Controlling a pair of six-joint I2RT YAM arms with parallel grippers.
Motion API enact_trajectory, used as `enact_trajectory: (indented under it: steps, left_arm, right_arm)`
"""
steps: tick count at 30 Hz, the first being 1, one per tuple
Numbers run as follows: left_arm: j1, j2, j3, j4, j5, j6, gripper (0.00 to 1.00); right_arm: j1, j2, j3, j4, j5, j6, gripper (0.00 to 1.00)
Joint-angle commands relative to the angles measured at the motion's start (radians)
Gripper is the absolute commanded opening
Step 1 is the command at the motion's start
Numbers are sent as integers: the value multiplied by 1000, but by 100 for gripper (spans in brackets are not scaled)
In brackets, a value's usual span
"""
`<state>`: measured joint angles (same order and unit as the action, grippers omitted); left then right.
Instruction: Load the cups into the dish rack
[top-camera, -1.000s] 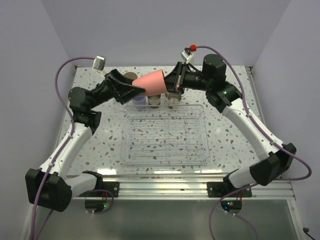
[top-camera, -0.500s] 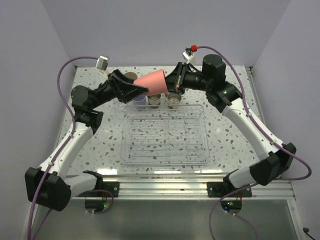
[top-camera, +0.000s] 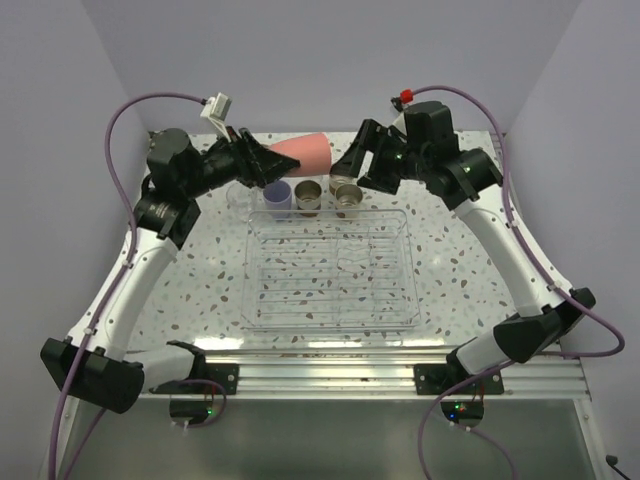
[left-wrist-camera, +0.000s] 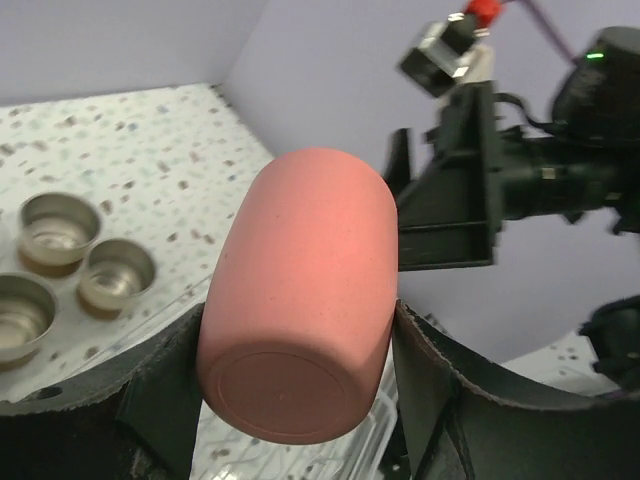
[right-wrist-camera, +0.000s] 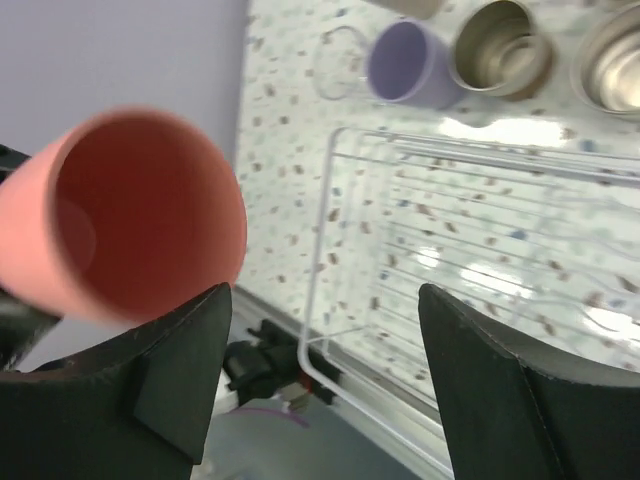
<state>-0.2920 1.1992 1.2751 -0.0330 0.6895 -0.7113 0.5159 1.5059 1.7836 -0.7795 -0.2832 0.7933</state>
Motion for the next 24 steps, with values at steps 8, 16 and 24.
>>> enact_trajectory:
  steps: [8, 16, 24]
  left_arm:
    - [-73, 135, 98, -671, -438, 398, 0]
    - [-203, 249, 142, -786, -656, 434, 0]
    - [-220, 312, 24, -711, -746, 434, 0]
  right_arm:
    - [1, -15, 83, -320, 340, -154, 79]
    - [3, 17, 93, -343, 338, -170, 79]
    - [3, 28, 73, -322, 317, -181, 79]
